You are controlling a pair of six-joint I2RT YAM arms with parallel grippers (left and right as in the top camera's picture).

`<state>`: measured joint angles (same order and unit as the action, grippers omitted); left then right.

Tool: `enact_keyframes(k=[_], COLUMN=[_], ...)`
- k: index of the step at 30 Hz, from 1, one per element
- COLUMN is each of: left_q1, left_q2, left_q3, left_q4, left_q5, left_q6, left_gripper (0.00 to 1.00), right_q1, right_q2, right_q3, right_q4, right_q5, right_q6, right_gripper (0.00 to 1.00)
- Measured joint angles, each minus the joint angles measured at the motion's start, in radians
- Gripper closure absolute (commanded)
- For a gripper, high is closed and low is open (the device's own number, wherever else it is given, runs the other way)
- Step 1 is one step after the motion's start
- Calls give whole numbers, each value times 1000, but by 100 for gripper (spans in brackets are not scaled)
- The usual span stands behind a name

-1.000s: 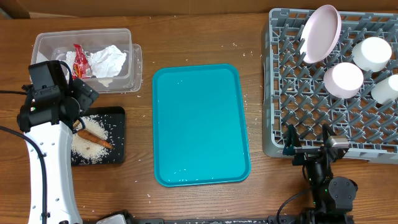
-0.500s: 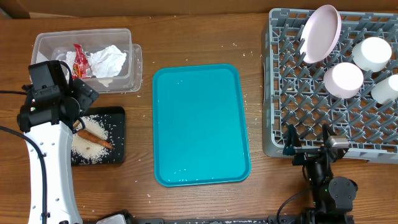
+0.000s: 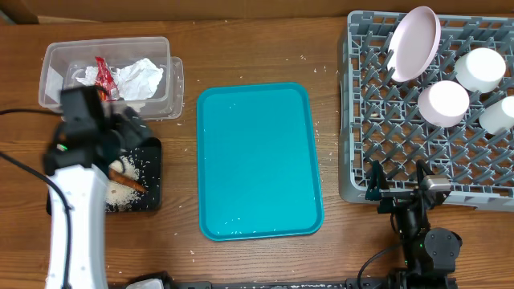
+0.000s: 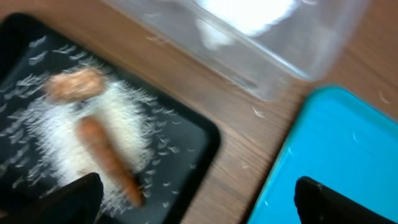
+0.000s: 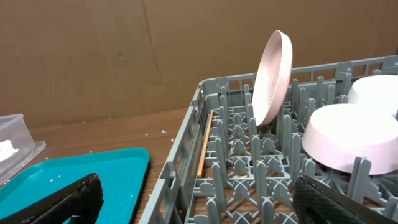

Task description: Sort waste into correct bins and load items into the dishwasher

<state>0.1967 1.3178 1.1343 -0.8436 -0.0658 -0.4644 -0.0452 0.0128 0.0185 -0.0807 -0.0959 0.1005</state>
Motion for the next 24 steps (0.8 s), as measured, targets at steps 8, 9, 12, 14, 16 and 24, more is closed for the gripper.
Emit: enact_keyframes(k=[8, 9, 12, 14, 16, 24], left_q1=[-171, -171, -171, -171, -171, -171], left_q2=[-349, -395, -518, -594, -659, -862], left_q3=[-419, -469, -605, -692, -770, -958], left_q4=[393, 438, 563, 644, 721, 823], left_q5=[32, 37, 56, 66, 75, 85], left_q6=[184, 192, 224, 238, 246, 262], left_gripper=[0, 0, 0, 0, 0, 0], right_q1=[0, 0, 0, 0, 0, -1], right_q2=[0, 0, 0, 0, 0, 0], right_q3=[0, 0, 0, 0, 0, 0], right_q4=[0, 0, 0, 0, 0, 0], right_q5=[0, 0, 0, 0, -1, -1], right_q6=[1, 0, 0, 0, 0, 0], right_gripper=[0, 0, 0, 0, 0, 0])
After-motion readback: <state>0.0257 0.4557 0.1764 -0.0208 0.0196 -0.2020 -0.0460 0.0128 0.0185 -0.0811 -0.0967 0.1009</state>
